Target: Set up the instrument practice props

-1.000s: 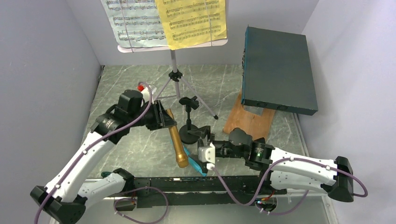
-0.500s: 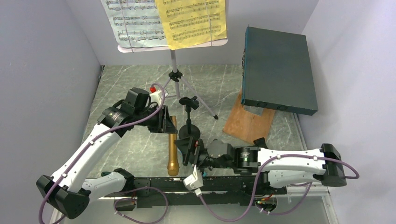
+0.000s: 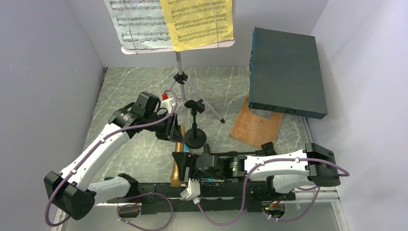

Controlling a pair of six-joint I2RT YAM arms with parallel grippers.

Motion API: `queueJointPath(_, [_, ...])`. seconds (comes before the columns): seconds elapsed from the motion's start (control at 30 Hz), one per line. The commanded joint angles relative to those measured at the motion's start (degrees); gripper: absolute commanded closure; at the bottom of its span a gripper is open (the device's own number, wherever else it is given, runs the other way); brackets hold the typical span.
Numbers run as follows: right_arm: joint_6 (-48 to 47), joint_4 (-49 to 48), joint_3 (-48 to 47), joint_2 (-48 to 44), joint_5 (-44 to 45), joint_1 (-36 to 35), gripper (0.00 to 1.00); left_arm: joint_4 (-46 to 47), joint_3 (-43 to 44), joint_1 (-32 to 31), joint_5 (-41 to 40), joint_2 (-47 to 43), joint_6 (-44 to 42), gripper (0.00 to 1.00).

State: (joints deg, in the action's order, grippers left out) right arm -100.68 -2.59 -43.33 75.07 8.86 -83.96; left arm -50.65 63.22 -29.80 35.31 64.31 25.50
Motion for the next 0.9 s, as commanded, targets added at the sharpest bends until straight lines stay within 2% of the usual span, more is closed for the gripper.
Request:
queueJointPath(0.0, [0.03, -4.37, -1.62, -0.28, -2.86, -0.45, 0.39, 1.03, 0.43, 0.21, 1.70, -0.28, -0.63, 1.00])
queueJointPath(0.07, [3.34, -2.82, -2.67, 0.36, -4.52, -0.50, 0.51, 2.71, -0.29, 0.27, 2.74, -0.57, 0.30, 1.00])
queueJointPath(0.2, [10.91, -0.10, -4.14, 0.99, -7.92, -0.20, 0.85, 3.80, -0.66, 0.22, 4.90, -1.14, 0.65, 1.00])
queueJointPath(0.23, [11.96, -1.32, -3.33, 0.97, -8.25, -0.12, 0.92, 4.46, -1.12, 0.25, 4.96, -1.55, 0.88, 0.95])
queueJointPath(0.27, [12.87, -4.05, -2.30, 0.79, -8.51, -0.15, 0.96, 5.11, -1.50, 0.27, 4.84, -1.82, 1.14, 0.84])
queueJointPath(0.33, [14.65, -7.82, -0.12, 0.25, -8.60, -0.13, 0.98, 5.54, -1.67, 0.24, 4.46, -2.43, 1.56, 0.54])
queueJointPath(0.4, [16.87, -9.79, 1.58, -0.58, -10.24, 0.02, 0.99, 4.18, -0.48, 0.24, 1.57, -3.05, 1.04, 0.28])
queueJointPath(0.43, [17.85, -10.19, 2.03, -0.99, -10.61, 0.20, 1.00, 3.10, 0.37, 0.28, -1.34, -3.51, 0.71, 0.22])
queueJointPath(0.57, [24.71, -11.92, 2.92, -3.53, -12.26, 0.90, 1.00, -2.20, 6.31, 0.24, -18.06, -5.68, 0.65, 0.06])
queueJointPath(0.7, [37.66, -15.63, 2.54, -6.04, -14.90, 1.92, 1.00, -2.06, 7.82, 0.24, -34.23, -12.77, 2.58, 0.02])
queueJointPath(0.87, [57.27, -20.70, -0.24, -7.05, -17.54, 3.72, 1.00, 11.10, 1.63, 0.21, -35.90, -26.21, 2.89, 0.00])
